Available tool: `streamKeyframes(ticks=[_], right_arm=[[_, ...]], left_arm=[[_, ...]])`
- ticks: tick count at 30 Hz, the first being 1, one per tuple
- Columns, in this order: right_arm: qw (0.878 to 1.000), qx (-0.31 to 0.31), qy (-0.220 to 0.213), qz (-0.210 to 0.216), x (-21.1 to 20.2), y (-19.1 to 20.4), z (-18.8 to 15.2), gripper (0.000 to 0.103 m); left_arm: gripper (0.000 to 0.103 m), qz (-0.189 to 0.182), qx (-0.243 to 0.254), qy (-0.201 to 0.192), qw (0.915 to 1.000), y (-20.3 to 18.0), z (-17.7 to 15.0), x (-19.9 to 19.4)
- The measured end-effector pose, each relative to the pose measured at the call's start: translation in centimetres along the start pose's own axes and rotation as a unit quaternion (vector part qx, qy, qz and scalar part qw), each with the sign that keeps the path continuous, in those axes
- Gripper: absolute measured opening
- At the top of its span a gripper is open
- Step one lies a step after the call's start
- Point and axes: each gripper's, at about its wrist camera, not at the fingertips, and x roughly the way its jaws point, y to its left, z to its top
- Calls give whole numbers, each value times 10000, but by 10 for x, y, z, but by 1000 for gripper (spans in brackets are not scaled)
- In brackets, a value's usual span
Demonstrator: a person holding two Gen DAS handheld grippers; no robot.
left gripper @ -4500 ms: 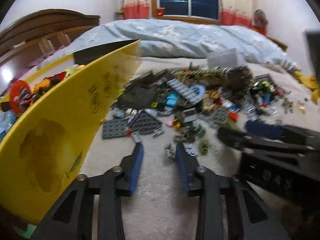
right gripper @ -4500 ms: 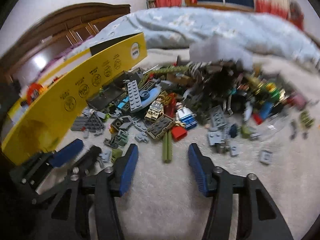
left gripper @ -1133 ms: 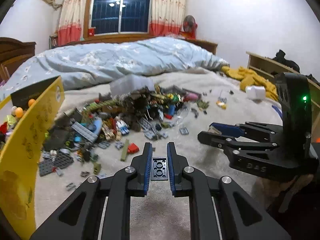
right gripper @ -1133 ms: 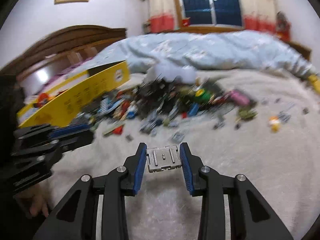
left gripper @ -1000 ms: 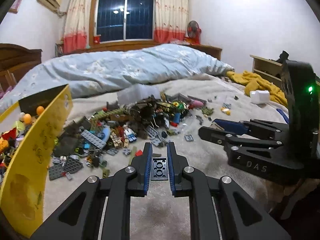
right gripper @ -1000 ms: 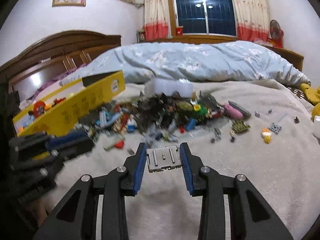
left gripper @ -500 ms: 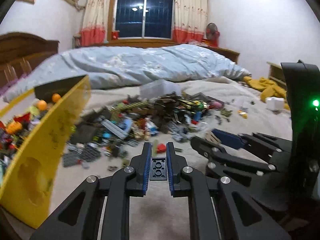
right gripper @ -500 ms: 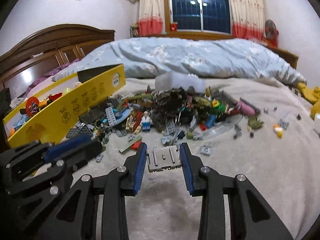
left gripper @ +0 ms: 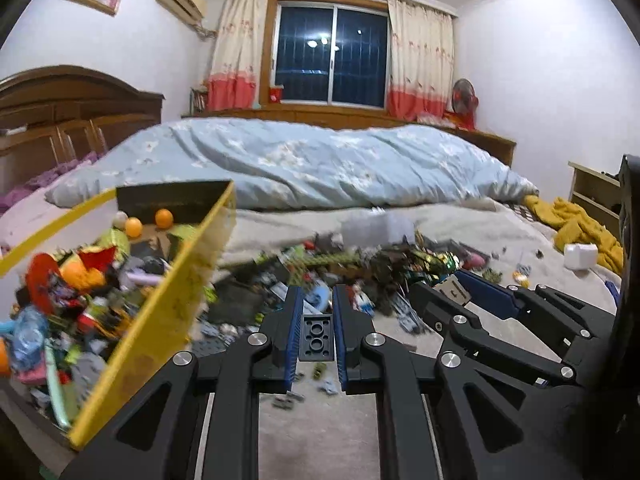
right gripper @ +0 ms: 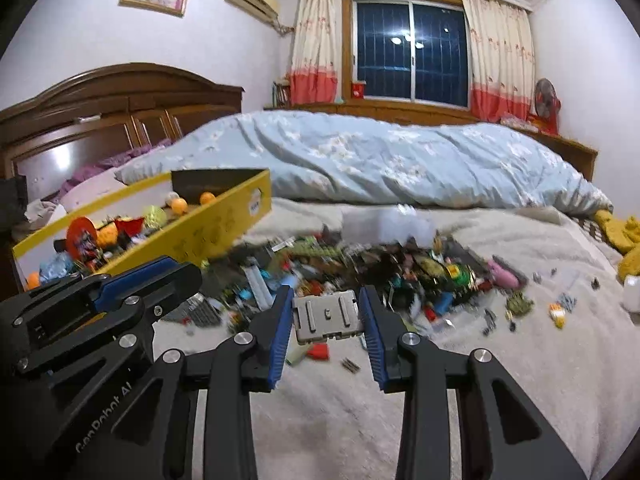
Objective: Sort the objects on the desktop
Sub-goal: 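Carry the tan plate with right gripper while left carries a dark grey brick toward the box, then open both grippers over the box to drop the tan plate and grey brick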
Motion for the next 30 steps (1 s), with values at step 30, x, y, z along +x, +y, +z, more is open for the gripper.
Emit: streamKeyframes(ticks=[30], right_arm=[[9863, -851, -478, 1327, -44, 148, -16, 34]], left_arm=[[14, 1652, 141, -254, 9858, 93, -39, -114]])
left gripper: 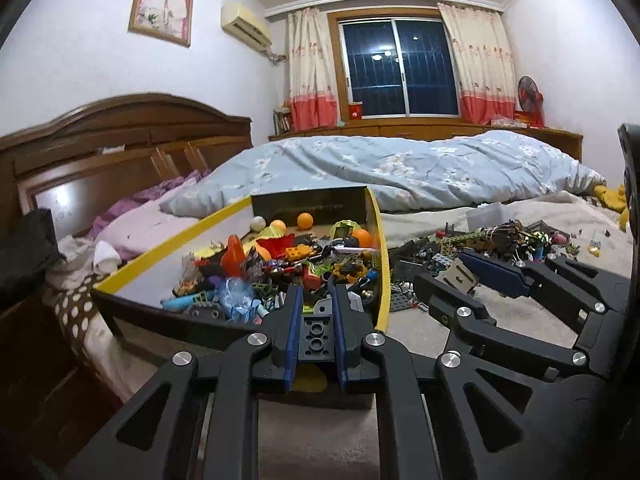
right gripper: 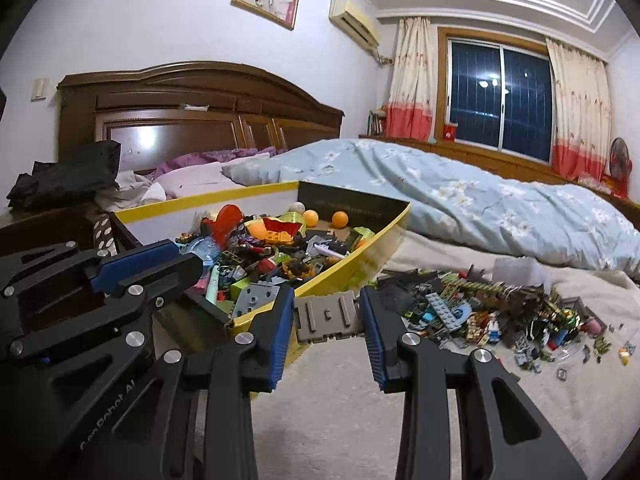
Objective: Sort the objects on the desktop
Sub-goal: 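Open both grippers over the box to drop the tan plate and grey brick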
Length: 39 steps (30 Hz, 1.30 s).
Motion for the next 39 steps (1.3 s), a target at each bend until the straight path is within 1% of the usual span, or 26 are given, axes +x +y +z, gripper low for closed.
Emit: streamKeyframes(ticks=[5, 10, 14, 17, 20, 21, 22, 25, 27, 28, 31, 33, 35, 39], right_arm=[[9996, 281, 90, 49, 0, -9, 2, 34], [9996, 258, 80, 6, -3, -12, 5, 34], [9995, 281, 111, 61, 5, -13, 8, 34], [9994, 269, 115, 180, 19, -13, 14, 34], [9986, 120, 267, 430, 47, -10, 23, 34], [9983, 123, 299, 493, 56, -11, 26, 34], [9981, 102, 348, 490, 65, -11, 29, 34], [9970, 6, 524, 575, 91, -9, 33, 34], [9954, -78, 626, 727, 105, -5, 31, 35], [9952, -281, 600, 722, 111, 0, 29, 34], [9930, -691, 508, 808, 122, 6, 26, 35], [9910, -807, 549, 918, 129, 7, 25, 35], [9894, -895, 594, 976, 133, 8, 24, 35], [9893, -874, 578, 1018, 136, 7, 23, 35]], left_arm=[[14, -59, -55, -86, 9999, -4, 5, -2], [14, -93, -122, -151, 9998, -5, 8, -3], [14, -9, 4, -284, 9996, -6, 11, 2], [14, 99, -123, -314, 9994, 2, 15, 15], [14, 361, -94, -180, 9991, 9, 22, 36], [14, 375, -100, -152, 9991, 11, 25, 43], [14, 327, -194, -45, 9993, 15, 27, 54], [14, 299, -710, 450, 9960, 33, 28, 84], [15, 364, -934, 800, 9917, 43, 22, 102], [15, 338, -1018, 1056, 9886, 47, 18, 112], [15, 591, -654, 1117, 9898, 42, 13, 122], [15, 696, -419, 1141, 9901, 38, 9, 126], [15, 762, -357, 1135, 9900, 37, 7, 128], [15, 810, -381, 1140, 9894, 37, 9, 128]])
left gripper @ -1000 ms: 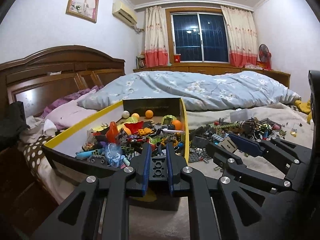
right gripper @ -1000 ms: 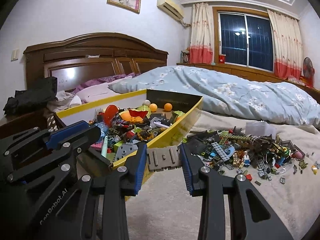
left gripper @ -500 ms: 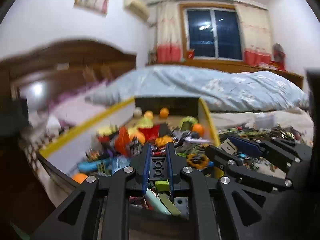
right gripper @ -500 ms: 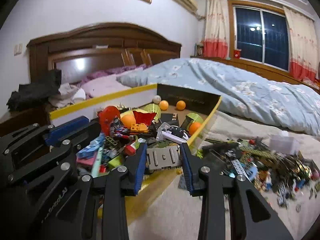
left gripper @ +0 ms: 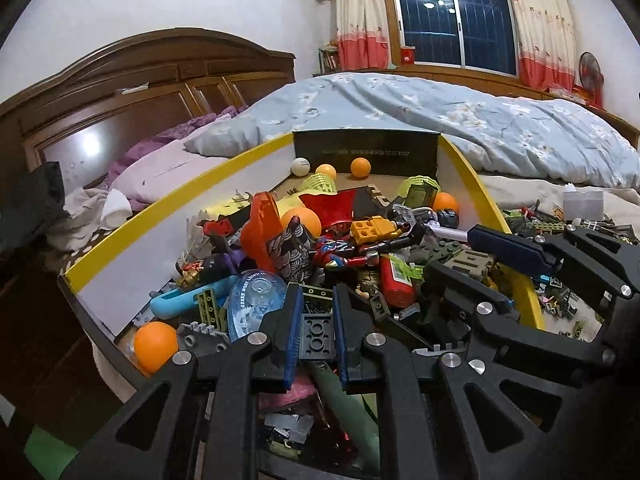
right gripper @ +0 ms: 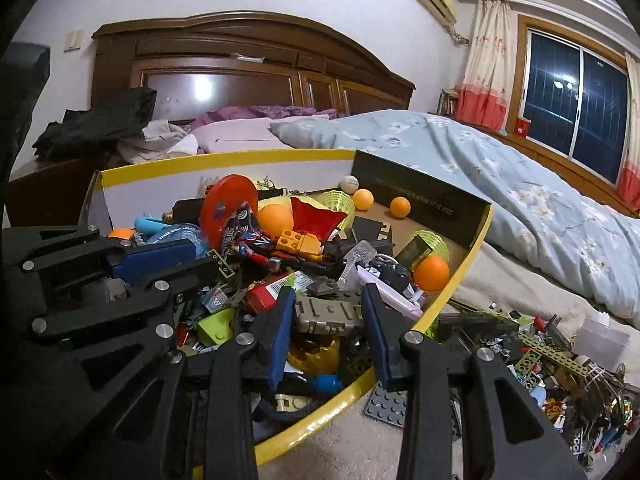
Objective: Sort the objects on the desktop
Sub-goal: 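Open both grippers over the box to drop the tan plate and grey brick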
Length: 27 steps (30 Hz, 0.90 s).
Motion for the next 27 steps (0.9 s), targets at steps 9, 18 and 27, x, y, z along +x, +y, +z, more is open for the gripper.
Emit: streamKeyframes(ticks=[9, 18, 27], right_arm=[[9998, 165, -142, -18, -2, -4, -3, 35], [9991, 257, -281, -186, -6, -4, -2, 49], [9968, 353, -489, -519, -20, -4, 6, 57]], left_arm=[[20, 374, -116, -308, 9988, 0, -4, -8], [21, 583, -205, -337, 9975, 4, -2, -11], [22, 708, -359, -521, 9955, 8, 3, -29]])
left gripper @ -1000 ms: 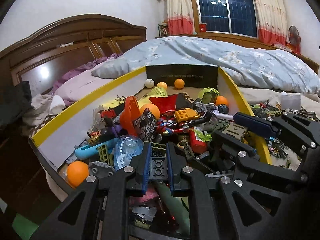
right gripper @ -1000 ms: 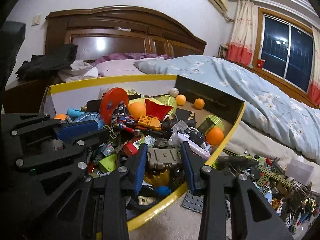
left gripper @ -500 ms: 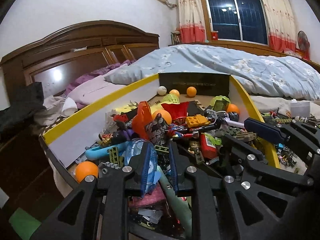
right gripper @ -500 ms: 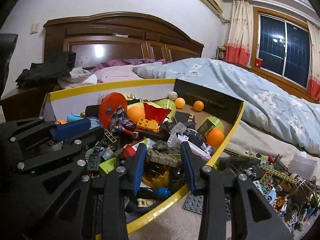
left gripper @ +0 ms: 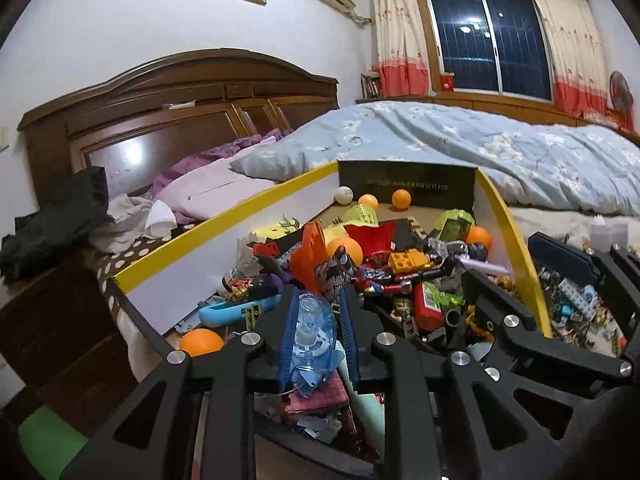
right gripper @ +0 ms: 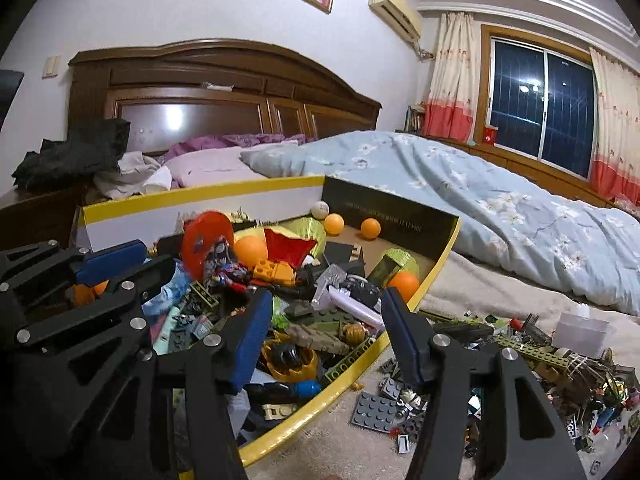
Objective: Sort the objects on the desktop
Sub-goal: 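Open both grippers over the box to drop the tan plate and grey brick, then move both grippers back to the LEGO pile on the towel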
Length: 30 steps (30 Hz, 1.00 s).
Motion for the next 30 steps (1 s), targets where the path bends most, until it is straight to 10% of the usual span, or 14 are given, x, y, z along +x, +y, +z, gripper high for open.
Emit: streamKeyframes(ticks=[15, 30], right_arm=[[9983, 395, 0, -436, -62, 4, 17, 57], [9918, 560, 392, -1081, -126, -3, -49, 58]], left_arm=[[25, -595, -940, -264, 9934, 19, 4, -54], [30, -908, -474, -175, 9946, -15, -53, -100]])
